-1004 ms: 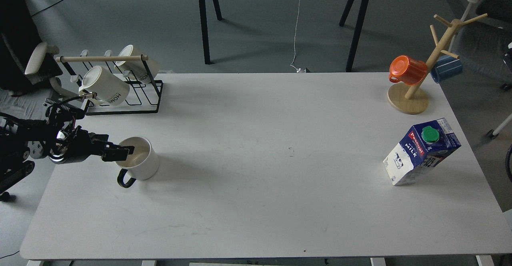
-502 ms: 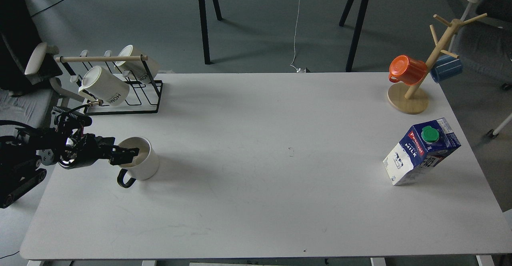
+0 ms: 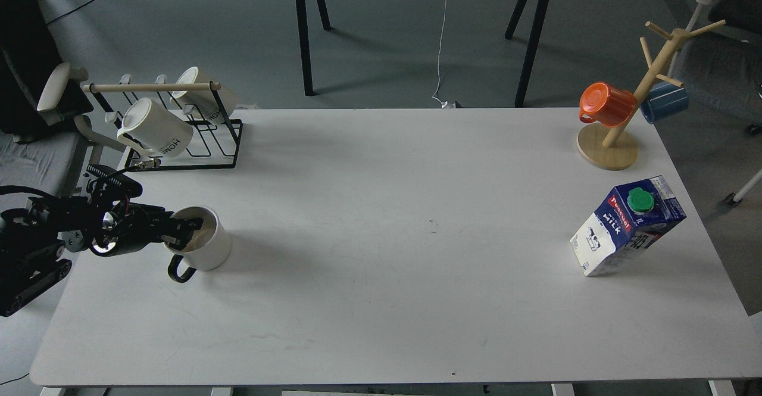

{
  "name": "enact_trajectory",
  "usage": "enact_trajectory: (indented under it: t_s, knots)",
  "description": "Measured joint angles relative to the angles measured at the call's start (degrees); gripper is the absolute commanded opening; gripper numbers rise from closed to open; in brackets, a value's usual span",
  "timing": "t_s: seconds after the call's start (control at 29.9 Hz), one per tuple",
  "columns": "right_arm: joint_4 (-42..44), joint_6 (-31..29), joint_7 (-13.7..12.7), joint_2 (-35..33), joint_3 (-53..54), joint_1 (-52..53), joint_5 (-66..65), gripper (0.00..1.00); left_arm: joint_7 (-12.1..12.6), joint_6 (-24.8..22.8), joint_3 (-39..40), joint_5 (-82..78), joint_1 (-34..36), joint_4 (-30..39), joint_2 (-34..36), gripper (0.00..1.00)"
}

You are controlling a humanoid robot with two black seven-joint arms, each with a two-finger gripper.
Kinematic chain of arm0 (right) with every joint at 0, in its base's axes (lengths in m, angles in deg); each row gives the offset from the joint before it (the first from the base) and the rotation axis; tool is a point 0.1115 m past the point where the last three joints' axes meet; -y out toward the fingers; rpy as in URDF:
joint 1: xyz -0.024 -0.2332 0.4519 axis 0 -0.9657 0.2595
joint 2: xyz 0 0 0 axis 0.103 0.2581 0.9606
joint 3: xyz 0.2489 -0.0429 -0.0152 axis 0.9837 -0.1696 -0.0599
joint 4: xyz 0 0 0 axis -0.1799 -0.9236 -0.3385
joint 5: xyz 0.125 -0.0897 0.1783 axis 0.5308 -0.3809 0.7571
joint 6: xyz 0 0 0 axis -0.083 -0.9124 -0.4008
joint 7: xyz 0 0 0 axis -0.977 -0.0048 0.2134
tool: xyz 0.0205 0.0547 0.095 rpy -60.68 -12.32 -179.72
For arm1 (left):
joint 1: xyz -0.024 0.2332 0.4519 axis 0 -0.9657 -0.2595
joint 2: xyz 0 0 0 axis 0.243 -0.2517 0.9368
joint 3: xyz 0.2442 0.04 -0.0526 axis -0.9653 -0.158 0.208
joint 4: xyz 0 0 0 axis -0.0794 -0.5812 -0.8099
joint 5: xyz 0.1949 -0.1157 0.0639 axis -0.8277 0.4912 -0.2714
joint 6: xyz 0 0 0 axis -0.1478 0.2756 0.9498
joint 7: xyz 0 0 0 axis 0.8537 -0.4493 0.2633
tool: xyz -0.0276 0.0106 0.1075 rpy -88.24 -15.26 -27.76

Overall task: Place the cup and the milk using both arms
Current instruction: 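Grasp the white mug by its rim with the left gripper, then carry the mug toward the table center and lower it down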

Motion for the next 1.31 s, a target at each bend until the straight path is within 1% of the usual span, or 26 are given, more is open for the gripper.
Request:
enact_trajectory:
  t_s: [0.2, 0.3, 0.4, 0.57, 0.67, 0.77, 0.9, 1.1, 1.31]
  knots:
    - [-0.03, 0.0, 0.0, 0.34, 0.21, -0.09, 0.09, 0.99, 0.02, -1.0, 0.2, 0.11, 3.13, 0.28, 0.39, 0.0]
    - [0.11, 0.0, -0.01, 0.4, 0.47, 0.02, 0.09, 0.99, 0.02, -3.06, 0.66, 0.33, 5.83, 1.98, 0.64, 0.0]
    - [0.22, 0.0, -0.29, 0.07, 0.51, 0.48, 0.09, 0.99, 0.02, -6.01, 0.84, 0.47, 10.01, 6.48, 0.91, 0.0]
    - [0.62, 0.0, -0.44, -2.21, 0.65, 1.49, 0.02, 0.99, 0.01, -9.05, 0.81, 0.47, 13.93, 16.4, 0.08, 0.01]
    - [0.75, 0.0, -0.44, -3.31, 0.73, 1.93, 0.0, 0.99, 0.01, -11.1, 0.61, 0.22, 14.98, 20.49, -2.57, 0.01]
    - [0.83, 0.0, -0.44, -3.53, 0.74, 2.02, 0.0, 0.99, -0.02, -11.93, 0.36, -0.61, 15.23, 22.15, -7.72, 0.01]
    - [0.78, 0.0, -0.44, -3.59, 0.78, 2.03, 0.0, 0.99, -0.01, -12.55, 0.14, -5.22, 15.18, 21.53, -13.02, 0.01]
    - [0.66, 0.0, -0.36, -3.54, 0.78, 1.94, 0.0, 0.99, 0.0, -12.77, -0.09, -9.28, 14.0, 16.83, -20.59, 0.02]
    - [0.68, 0.0, -0.35, -3.52, 0.78, 1.92, 0.0, 0.99, 0.0, -12.38, -0.05, -9.43, 12.08, 13.37, -24.56, 0.13]
